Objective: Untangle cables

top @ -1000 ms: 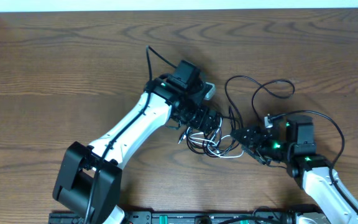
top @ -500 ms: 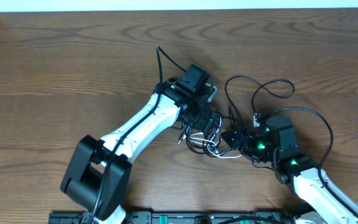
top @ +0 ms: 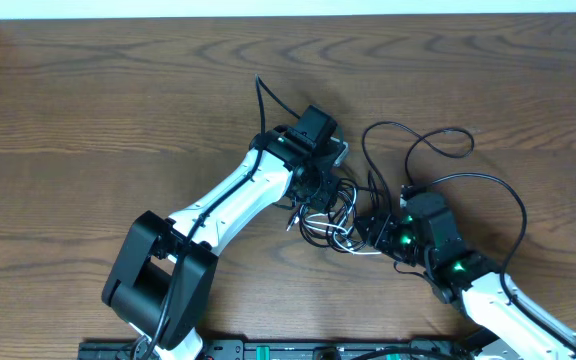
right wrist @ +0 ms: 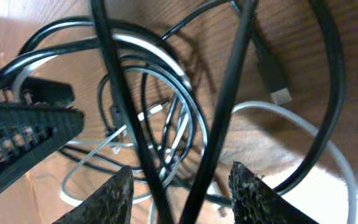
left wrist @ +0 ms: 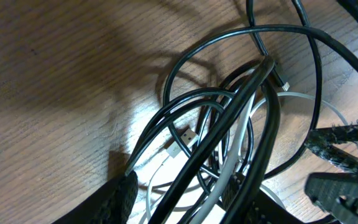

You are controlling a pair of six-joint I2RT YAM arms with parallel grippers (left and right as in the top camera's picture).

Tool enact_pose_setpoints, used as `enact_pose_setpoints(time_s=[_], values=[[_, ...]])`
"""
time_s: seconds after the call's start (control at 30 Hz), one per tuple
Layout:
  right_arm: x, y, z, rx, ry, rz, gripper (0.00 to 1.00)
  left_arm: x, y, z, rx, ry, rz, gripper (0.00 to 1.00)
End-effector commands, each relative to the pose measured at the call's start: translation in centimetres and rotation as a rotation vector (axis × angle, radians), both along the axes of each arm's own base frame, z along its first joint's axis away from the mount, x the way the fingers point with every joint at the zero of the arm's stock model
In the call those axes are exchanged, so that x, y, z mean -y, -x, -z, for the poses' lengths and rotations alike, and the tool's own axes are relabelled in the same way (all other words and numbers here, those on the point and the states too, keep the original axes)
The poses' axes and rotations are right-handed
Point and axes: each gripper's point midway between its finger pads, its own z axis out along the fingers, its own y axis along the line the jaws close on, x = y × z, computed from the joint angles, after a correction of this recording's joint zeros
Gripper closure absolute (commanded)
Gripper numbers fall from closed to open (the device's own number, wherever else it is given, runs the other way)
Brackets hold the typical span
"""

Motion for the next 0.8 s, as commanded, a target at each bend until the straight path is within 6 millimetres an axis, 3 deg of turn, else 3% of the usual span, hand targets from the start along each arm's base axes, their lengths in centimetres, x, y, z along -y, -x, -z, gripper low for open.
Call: enact_pose_setpoints(time_s=[0.0,0.13,0.27,0.33,0.5,0.63,0.77], values=[[0.5,-0.1,1.1,-0.005,0.057,0.029,0.60,-0.2,0.2,0.4,-0.002,-0.012,0.009,0.54],[0.5,-0.2,2.1,-0.022,0.075,0.031,0.99,-0.2,0.1,0.4,-0.002,-0.012,0.009,0.76],[0.5,-0.4,2.9,-0.034,0.086,0.035,0.99,-0.3,0.1,0.4,-0.002,-0.018,0.008,0.81],[1.0,-0.5,3.2,-0.037,0.104,0.046,0.99,-1.3,-0.3,0.8,0.025,-0.077,-0.008,0.88],[3.3,-1.1,3.1,-0.033,0.139,0.079,0.99,-8.4,-2.4,1.2,0.096,-0.370,-0.176,0.92],[6.5,-1.4,2.4,-0.030,0.167,0.138,0.99,-11.2,-3.4,0.5,0.046,-0.329,-0.309,0.93],[10.3,-2.0,1.0,-0.007,0.173,0.249,0.99,-12.1,-4.9,-0.9,-0.019,-0.119,-0.412,0.93]])
